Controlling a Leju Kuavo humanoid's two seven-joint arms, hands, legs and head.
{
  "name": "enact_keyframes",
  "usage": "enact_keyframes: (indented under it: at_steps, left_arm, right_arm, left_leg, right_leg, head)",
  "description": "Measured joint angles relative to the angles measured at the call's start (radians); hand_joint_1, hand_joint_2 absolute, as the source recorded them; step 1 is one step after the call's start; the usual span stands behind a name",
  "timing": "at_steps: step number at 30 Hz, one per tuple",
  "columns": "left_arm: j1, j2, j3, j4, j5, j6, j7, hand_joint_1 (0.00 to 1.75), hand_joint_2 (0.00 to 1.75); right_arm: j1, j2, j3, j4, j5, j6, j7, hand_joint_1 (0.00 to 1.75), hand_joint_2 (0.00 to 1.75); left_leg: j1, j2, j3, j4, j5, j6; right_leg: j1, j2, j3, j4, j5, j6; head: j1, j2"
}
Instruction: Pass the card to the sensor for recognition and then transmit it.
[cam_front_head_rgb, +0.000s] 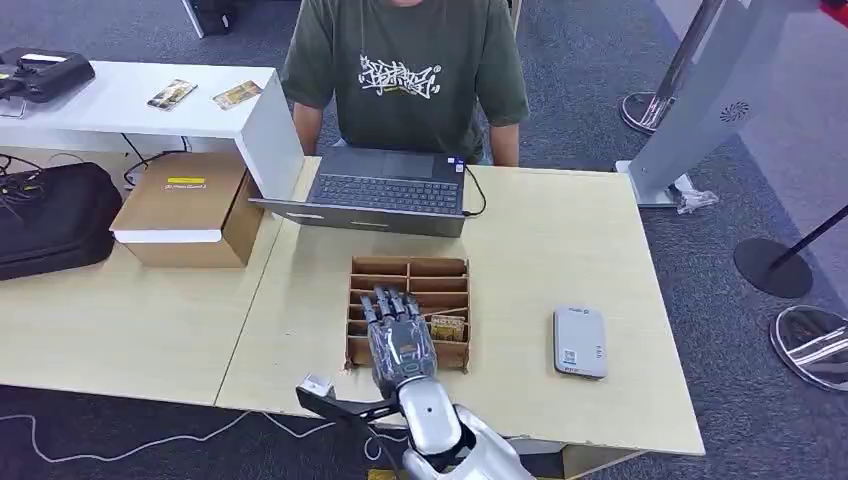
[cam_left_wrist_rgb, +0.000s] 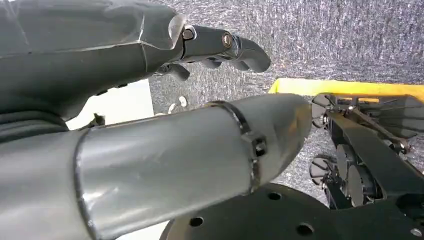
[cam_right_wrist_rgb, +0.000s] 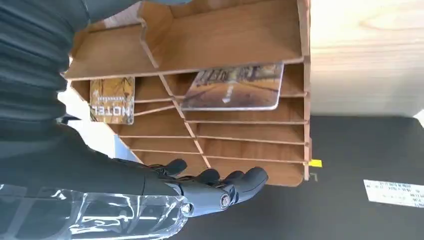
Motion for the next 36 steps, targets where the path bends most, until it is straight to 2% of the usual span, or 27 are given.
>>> enact_keyframes:
  at_steps: [36]
  left_arm:
    - [-0.002, 0.000, 0.000, 0.000, 0.032, 0.000, 0.019, 0.00, 0.00]
  right_arm:
    - [-0.008, 0.006, -0.002, 0.013, -0.006, 0.025, -0.023, 0.00, 1.75]
  left_leg:
    - [0.000, 0.000, 0.000, 0.000, 0.000, 0.000]
  right_leg:
    - [0.000, 0.000, 0.000, 0.000, 0.000, 0.000]
  head:
    - [0.000, 0.000]
